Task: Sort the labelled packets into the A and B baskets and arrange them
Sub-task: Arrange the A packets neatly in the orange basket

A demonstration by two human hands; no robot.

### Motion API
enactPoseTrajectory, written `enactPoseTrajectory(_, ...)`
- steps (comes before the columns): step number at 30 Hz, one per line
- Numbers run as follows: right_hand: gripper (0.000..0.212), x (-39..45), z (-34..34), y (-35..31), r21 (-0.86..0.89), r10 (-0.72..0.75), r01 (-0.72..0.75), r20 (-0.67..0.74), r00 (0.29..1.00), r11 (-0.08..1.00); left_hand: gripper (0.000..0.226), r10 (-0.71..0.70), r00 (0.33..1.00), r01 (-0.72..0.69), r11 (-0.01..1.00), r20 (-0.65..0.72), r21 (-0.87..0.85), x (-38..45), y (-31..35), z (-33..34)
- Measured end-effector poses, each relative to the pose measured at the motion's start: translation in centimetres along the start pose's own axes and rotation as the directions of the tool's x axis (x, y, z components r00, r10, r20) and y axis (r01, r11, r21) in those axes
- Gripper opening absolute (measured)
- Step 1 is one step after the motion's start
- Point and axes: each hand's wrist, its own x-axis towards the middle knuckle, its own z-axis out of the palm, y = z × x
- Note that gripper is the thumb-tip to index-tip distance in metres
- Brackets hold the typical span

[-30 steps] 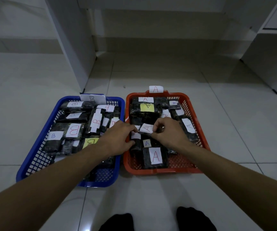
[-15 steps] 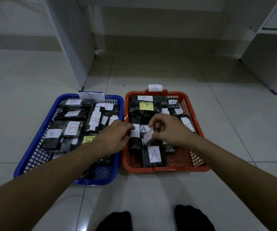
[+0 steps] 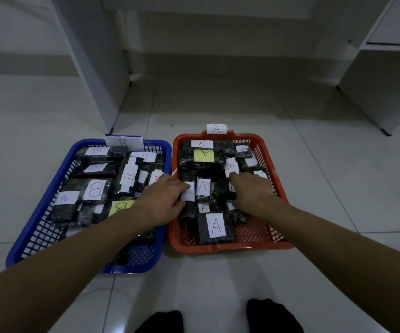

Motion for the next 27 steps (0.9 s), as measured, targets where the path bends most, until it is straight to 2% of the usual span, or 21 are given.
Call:
enactPoseTrajectory(4, 0.059, 0.5, 0.0, -0.2, 0.023, -0.005, 0.005, -0.002, 1.000, 1.000, 0.052, 0.018, 1.000, -0.018, 1.000, -0.011, -0.008, -0.2, 0.2, -0.1)
enactPoseTrajectory(6, 0.058, 0.4, -0.6, -0.3, 0.142, 0.043, -0.038, -0.035, 0.998, 0.989, 0.053, 0.013, 1.000, -0.013, 1.000, -0.011, -0.009, -0.4, 0.0, -0.1)
enactPoseTrajectory(7, 0.056, 0.4, -1.1, -0.4, 0.258, 0.080, -0.065, -0.048, 0.996, 0.964, 0.052, 0.005, 1.000, -0.006, 1.000, -0.019, -0.019, -0.5, -0.1, -0.2)
enactPoseTrajectory(9, 0.048, -0.3, -2.3, -0.7, 0.519, 0.111, -0.086, -0.016, 0.994, 0.850, 0.050, -0.013, 0.999, 0.010, 0.998, -0.045, -0.060, -0.8, -0.4, -0.3)
enactPoseTrajectory(11, 0.038, -1.4, -3.4, -1.2, 0.689, 0.033, -0.084, 0.087, 0.996, 0.720, 0.045, -0.026, 0.996, 0.018, 0.994, -0.080, -0.104, -1.0, -0.7, -0.5)
enactPoseTrajectory(12, 0.031, -2.0, -3.8, -1.6, 0.721, -0.027, -0.083, 0.140, 0.990, 0.688, 0.044, -0.030, 0.995, 0.019, 0.993, -0.093, -0.118, -1.2, -0.8, -0.6)
enactPoseTrajectory(14, 0.021, -3.0, -4.2, -2.4, 0.717, -0.130, -0.082, 0.235, 0.963, 0.692, 0.043, -0.034, 0.995, 0.021, 0.991, -0.095, -0.131, -1.3, -1.0, -0.7)
enactPoseTrajectory(18, 0.028, -3.5, -3.8, -4.6, 0.672, -0.207, -0.061, 0.311, 0.928, 0.738, 0.046, -0.054, 0.995, 0.042, 0.990, -0.084, -0.134, -1.4, -1.3, -0.6)
enactPoseTrajectory(22, 0.043, -3.2, -2.5, -6.6, 0.616, -0.204, 0.012, 0.242, 0.949, 0.788, 0.045, -0.070, 0.992, 0.054, 0.987, -0.105, -0.148, -1.2, -1.1, -0.7)
enactPoseTrajectory(25, 0.057, -2.7, -1.5, -7.1, 0.563, -0.187, 0.088, 0.121, 0.975, 0.822, 0.044, -0.074, 0.991, 0.054, 0.985, -0.115, -0.164, -1.2, -1.2, -0.7)
enactPoseTrajectory(27, 0.054, -2.7, -1.3, -7.0, 0.621, -0.178, 0.067, 0.118, 0.977, 0.781, 0.042, -0.072, 0.990, 0.052, 0.984, -0.118, -0.168, -1.4, -1.3, -0.7)
